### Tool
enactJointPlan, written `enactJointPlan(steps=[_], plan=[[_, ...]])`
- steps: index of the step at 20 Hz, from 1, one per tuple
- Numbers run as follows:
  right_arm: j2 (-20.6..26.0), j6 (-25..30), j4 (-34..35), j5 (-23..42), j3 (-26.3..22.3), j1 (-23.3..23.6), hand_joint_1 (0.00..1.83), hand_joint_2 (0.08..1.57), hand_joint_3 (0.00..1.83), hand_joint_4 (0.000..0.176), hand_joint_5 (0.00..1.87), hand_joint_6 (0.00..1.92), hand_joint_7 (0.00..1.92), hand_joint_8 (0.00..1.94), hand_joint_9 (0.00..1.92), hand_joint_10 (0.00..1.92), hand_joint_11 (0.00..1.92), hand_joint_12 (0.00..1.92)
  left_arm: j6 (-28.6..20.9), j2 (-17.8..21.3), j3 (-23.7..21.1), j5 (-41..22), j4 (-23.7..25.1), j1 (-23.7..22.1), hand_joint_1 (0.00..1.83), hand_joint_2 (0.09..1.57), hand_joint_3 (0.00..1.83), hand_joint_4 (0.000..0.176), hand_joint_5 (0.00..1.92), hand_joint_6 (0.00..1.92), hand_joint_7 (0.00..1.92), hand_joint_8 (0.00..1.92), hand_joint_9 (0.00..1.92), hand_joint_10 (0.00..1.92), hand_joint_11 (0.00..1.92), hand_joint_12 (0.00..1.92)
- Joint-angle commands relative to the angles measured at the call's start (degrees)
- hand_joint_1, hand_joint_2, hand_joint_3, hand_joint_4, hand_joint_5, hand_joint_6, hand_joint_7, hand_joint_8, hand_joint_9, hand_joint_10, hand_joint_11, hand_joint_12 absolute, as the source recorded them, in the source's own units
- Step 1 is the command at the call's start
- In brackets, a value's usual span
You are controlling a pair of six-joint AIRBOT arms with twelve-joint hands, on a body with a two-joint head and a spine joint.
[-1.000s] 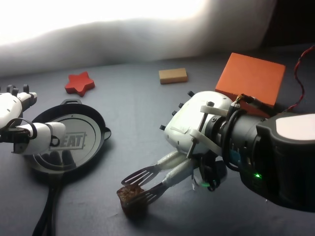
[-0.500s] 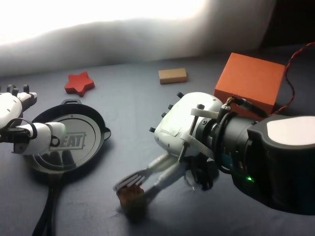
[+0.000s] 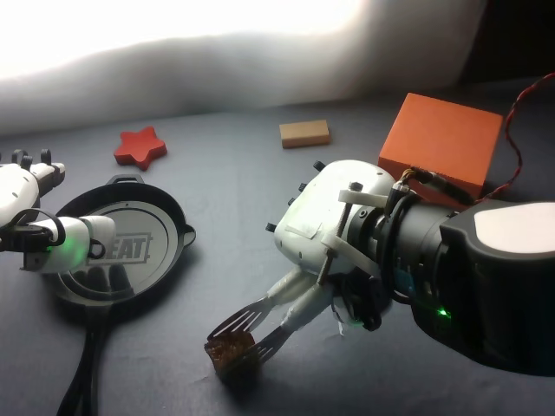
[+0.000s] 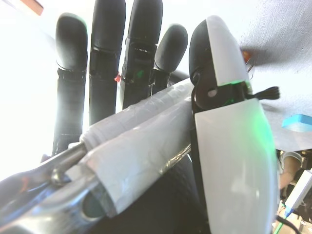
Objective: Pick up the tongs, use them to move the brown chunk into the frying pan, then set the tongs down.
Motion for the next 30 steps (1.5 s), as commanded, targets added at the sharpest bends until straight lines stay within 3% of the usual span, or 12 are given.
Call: enactJointPlan(steps=[1,2,3,10,12,13,16,17,18,19,22,30], plan=[[0.23,-0.54,-3.71,0.77,-0.01,0.64,1.14,1.13,0.00,0.000,0.97,1.02,1.38,0.06,1.10,0.69,0.70,1.49,0.00,0.49,0.10,-3.79,3.46,-0.17,0.00,1.28,0.00,0.028,0.13,0.00,0.17,0.00,0.14,0.00,0.00,0.25],[0.23,-0.56,-3.71,0.79,-0.01,0.64,1.14,1.13,0.00,0.000,0.96,1.03,1.38,0.06,1.10,0.71,0.69,1.51,0.00,0.49,0.11,-3.79,3.46,-0.15,0.00,1.28,0.00,0.023,0.13,0.00,0.16,0.00,0.13,0.00,0.00,0.21],[0.24,-0.59,-3.71,0.81,-0.01,0.57,1.23,1.08,0.00,0.000,0.99,0.97,1.17,0.73,1.11,0.73,0.71,1.50,0.00,0.49,0.13,-3.79,3.46,-0.15,0.00,1.27,0.00,0.024,0.14,0.00,0.17,0.00,0.14,0.01,0.00,0.23],[0.07,-0.60,-3.71,0.96,-0.02,0.45,1.15,1.12,0.00,0.000,0.98,1.02,1.26,0.76,1.18,1.13,0.83,1.68,0.00,0.48,0.13,-3.79,3.47,-0.15,0.00,1.28,0.00,0.021,0.16,0.01,0.17,0.00,0.13,0.00,0.00,0.22],[0.00,-0.60,-3.71,0.97,-0.02,0.42,1.06,1.14,0.01,0.000,0.94,1.11,1.30,1.07,1.23,1.45,0.90,1.79,0.00,0.48,0.13,-3.79,3.47,-0.15,0.00,1.28,0.00,0.021,0.15,0.00,0.17,0.00,0.14,0.00,0.00,0.24],[-0.04,-0.64,-3.71,1.02,-0.02,0.39,1.06,1.14,0.01,0.000,0.94,1.11,1.30,1.07,1.23,1.45,0.90,1.79,0.00,0.48,0.13,-3.79,3.47,-0.13,0.00,1.28,0.00,0.021,0.15,0.00,0.17,0.00,0.14,0.00,0.00,0.24],[-0.14,-0.74,-3.71,1.09,-0.02,0.32,0.75,1.24,0.02,0.000,1.18,1.43,1.40,1.48,1.35,1.72,1.09,1.91,0.00,0.48,0.13,-3.79,3.47,-0.03,0.00,1.28,0.00,0.025,0.14,0.00,0.15,0.00,0.13,0.00,0.00,0.20],[-0.18,-0.81,-3.71,1.13,-0.02,0.31,0.70,1.32,0.02,0.100,1.27,1.47,1.44,1.50,1.38,1.74,1.18,1.92,0.00,0.49,0.13,-3.79,3.47,0.00,0.00,1.29,0.00,0.023,0.14,0.00,0.17,0.00,0.14,0.01,0.00,0.23],[-0.20,-0.82,-3.71,1.15,-0.02,0.31,0.67,1.39,0.02,0.173,1.30,1.56,1.49,1.51,1.45,1.73,1.27,1.92,0.00,0.49,0.14,-3.79,3.47,0.00,0.00,1.28,0.00,0.021,0.15,0.00,0.16,0.00,0.12,0.00,0.00,0.19],[-0.21,-0.82,-3.71,1.16,-0.02,0.31,0.67,1.39,0.02,0.173,1.30,1.56,1.49,1.51,1.45,1.73,1.27,1.92,0.00,0.49,0.14,-3.79,3.47,0.00,0.00,1.28,0.00,0.021,0.15,0.00,0.16,0.00,0.12,0.00,0.00,0.19],[-0.20,-0.91,-3.71,1.27,-0.02,0.31,0.91,1.38,0.00,0.176,1.30,1.90,1.55,1.93,1.64,1.92,1.64,1.92,0.00,0.49,0.13,-3.79,3.47,0.00,0.00,1.28,0.00,0.023,0.13,0.00,0.15,0.00,0.12,0.00,0.00,0.15],[-0.04,-2.53,-3.73,2.25,-0.02,0.28,0.94,1.39,0.00,0.176,1.36,1.92,1.59,1.94,1.68,1.92,1.70,1.92,-0.01,0.50,0.10,-3.79,3.46,-0.15,0.00,1.28,0.00,0.022,0.14,0.01,0.15,0.00,0.12,0.01,0.00,0.21]])
